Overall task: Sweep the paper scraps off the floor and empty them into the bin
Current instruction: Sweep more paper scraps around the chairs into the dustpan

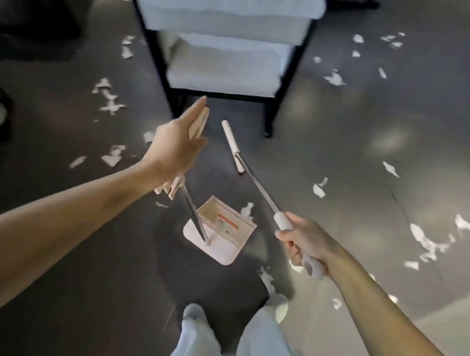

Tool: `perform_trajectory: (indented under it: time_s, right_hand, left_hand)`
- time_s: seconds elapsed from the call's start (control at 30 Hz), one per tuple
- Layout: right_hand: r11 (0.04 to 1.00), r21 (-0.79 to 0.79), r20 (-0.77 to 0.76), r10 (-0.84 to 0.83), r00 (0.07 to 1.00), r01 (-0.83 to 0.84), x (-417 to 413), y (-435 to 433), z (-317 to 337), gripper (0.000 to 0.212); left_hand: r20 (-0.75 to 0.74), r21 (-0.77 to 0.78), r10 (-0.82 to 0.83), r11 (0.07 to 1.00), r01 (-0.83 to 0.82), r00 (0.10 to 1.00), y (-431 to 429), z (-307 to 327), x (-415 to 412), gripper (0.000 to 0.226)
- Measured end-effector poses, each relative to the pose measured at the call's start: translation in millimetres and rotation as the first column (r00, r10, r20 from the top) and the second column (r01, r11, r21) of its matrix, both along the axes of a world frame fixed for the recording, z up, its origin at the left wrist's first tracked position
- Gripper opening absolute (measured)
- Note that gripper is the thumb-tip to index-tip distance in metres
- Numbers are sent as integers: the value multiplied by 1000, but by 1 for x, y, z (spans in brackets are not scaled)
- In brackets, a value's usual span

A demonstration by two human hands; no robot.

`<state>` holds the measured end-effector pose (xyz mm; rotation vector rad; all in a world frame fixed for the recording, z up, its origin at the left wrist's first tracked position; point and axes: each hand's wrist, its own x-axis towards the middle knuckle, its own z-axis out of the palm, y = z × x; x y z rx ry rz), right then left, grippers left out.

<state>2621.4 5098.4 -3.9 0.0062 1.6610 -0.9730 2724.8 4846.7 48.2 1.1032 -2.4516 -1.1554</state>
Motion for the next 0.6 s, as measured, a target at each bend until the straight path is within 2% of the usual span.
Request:
perform_trajectory:
  time_s: [0.13, 0.37, 0.47, 0.6]
  right_hand:
    - [985, 31, -94, -166, 982, 170, -69, 78, -3, 36]
    - [929, -13, -87, -370, 925, 370, -224, 190, -5, 29]
    - [907, -26, -107, -422, 900, 421, -288, 217, -1, 33]
    - [864, -65, -53, -503, 863, 500, -385, 236, -9, 25]
  left_hand:
    - [-6, 6, -136, 991, 136, 991, 51, -3, -102, 74]
    - [-43, -7, -185, 983, 184, 982, 128, -7, -286, 75]
    - [-75, -41, -191, 981, 188, 979, 144, -6, -364, 75]
    - [-101, -31, -202, 979, 200, 974, 160, -8, -478, 78]
